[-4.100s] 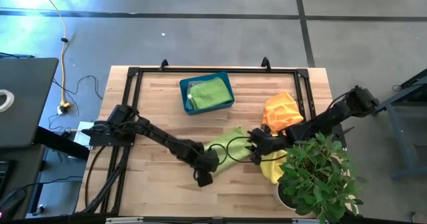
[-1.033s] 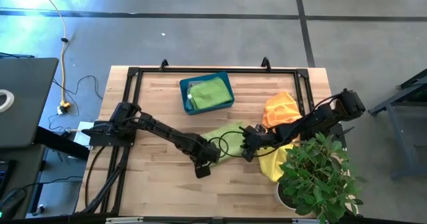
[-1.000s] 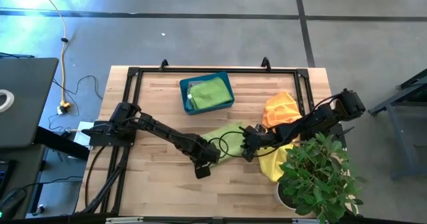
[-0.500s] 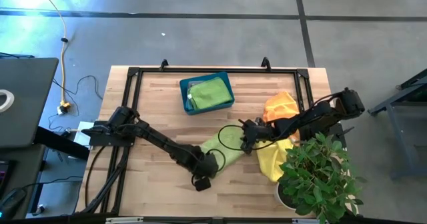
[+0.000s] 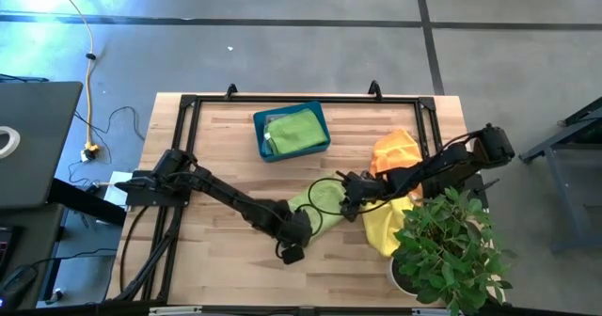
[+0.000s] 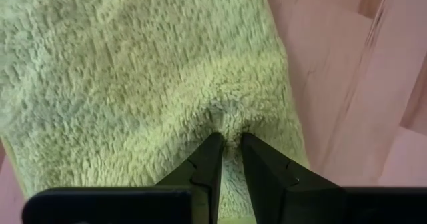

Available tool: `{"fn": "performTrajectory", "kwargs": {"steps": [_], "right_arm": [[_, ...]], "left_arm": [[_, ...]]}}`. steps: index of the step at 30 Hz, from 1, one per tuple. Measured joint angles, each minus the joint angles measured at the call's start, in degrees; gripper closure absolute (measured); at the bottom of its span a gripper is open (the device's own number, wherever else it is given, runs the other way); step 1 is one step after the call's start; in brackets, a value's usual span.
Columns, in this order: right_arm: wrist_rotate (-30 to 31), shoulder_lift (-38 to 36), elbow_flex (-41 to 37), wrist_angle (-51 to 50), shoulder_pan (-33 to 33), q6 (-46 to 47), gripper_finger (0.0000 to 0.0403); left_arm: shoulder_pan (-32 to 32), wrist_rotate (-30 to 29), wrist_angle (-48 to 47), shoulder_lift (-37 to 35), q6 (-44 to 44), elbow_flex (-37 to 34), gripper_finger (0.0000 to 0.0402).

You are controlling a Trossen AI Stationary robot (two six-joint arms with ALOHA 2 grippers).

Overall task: Fold microfiber towels
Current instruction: Fold the green microfiber cloth

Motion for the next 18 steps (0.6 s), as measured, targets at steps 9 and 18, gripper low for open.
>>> {"fn": "performTrajectory", "kwargs": {"steps": [9, 18], "right_arm": [[0.4, 0.0, 0.0, -0.1, -2.4, -3.1, 0.0179], [4.0, -0.7, 3.9, -4.3, -2.4, -8.4, 0.0179]], "left_arm": [[-0.3, 0.5, 0.0, 0.0, 0.0, 0.0, 0.0351], [-0.4, 0.5, 0.0, 0.0, 0.0, 0.0, 0.0351]]}}
